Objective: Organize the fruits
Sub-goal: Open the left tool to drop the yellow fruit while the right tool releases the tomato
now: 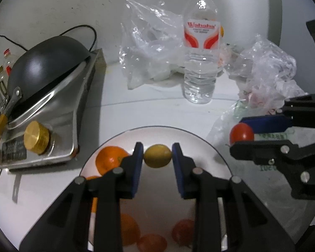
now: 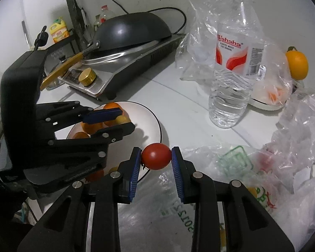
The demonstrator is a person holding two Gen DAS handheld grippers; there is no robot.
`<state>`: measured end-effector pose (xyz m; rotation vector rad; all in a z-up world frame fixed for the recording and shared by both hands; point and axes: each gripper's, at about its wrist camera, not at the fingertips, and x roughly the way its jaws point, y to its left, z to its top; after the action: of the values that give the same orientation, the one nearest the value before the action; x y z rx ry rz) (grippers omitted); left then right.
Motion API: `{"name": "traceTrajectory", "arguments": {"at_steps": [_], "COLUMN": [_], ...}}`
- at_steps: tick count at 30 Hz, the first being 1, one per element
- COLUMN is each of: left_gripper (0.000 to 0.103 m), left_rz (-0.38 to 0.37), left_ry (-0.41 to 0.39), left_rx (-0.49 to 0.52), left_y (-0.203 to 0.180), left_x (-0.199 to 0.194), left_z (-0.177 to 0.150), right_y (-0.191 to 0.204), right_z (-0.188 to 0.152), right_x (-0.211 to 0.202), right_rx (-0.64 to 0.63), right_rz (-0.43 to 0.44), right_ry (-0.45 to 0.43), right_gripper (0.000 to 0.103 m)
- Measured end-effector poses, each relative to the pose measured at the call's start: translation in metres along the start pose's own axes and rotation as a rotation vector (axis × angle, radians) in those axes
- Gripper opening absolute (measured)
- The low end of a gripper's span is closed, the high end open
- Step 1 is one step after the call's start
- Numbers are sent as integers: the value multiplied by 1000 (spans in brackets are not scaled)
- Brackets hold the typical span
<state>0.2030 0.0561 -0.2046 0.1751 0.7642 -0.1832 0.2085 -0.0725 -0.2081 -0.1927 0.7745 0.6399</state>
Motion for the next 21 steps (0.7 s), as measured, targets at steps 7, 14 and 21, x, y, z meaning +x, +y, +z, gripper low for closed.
{"name": "traceTrajectory", "arguments": {"at_steps": [7, 14, 21], "left_gripper": [29, 33, 36], "left_rz": [40, 34, 15], "left_ry": [19, 29, -29], "left_rx": [25, -21, -63], "left_y": [-5, 4, 14], "left_x": [16, 17, -6], "left_z": [4, 4, 3], "right_y": [-6, -5, 6], "right_z": [2, 4, 9], "right_x": [13, 22, 31], "right_rx": [8, 0, -18], "right_rz": [3, 4, 18], "right_ry": [20, 36, 49], "right_gripper": [32, 32, 32]}}
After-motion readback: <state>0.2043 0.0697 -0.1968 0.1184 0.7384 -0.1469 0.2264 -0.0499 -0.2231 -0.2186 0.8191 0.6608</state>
